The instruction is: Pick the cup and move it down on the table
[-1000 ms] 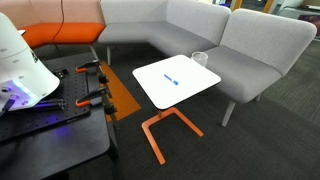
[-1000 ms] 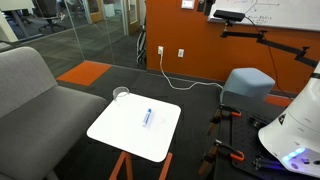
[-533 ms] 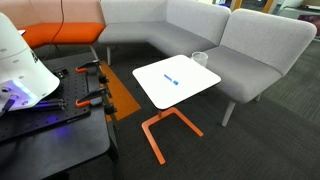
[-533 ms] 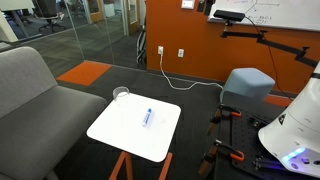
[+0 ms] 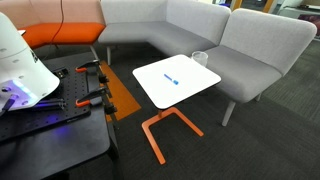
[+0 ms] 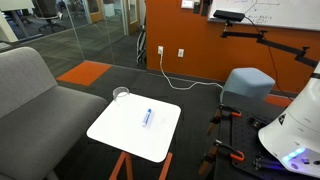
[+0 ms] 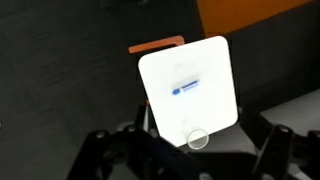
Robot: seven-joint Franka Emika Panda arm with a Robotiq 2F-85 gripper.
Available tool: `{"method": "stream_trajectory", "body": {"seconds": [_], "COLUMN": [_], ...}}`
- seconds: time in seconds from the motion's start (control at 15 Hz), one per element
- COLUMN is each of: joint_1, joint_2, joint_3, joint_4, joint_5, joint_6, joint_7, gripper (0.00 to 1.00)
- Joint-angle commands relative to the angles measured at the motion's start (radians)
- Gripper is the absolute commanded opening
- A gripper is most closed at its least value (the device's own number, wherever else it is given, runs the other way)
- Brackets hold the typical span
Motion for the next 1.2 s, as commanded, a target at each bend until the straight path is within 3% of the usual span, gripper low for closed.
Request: {"method": "stream_trajectory", "body": {"seconds": [0.0,0.2,0.4,0.73,0.93,1.13], "joint_1": [0.001,0.032,0.048,0.014,-0.013,-0.016], "joint_2": [0.135,0.309,0.495,0.743,0.839,0.917], "joint_3": [0.132,0.224,0.246,0.25,0.261,0.253], "joint_4": [0.079,0.158,0.241,0.357,0.411,0.454], "joint_5": [-0.052,-0.051,-0.034,0.085,0.166,0.173], "joint_6": [0.007,0.069,0.177,0.396,0.446,0.489], "joint_7": [0.199,0.37,0.445,0.344,0.288,0.299], "gripper": [1.0,1.0,1.0,1.0,1.0,1.0]}}
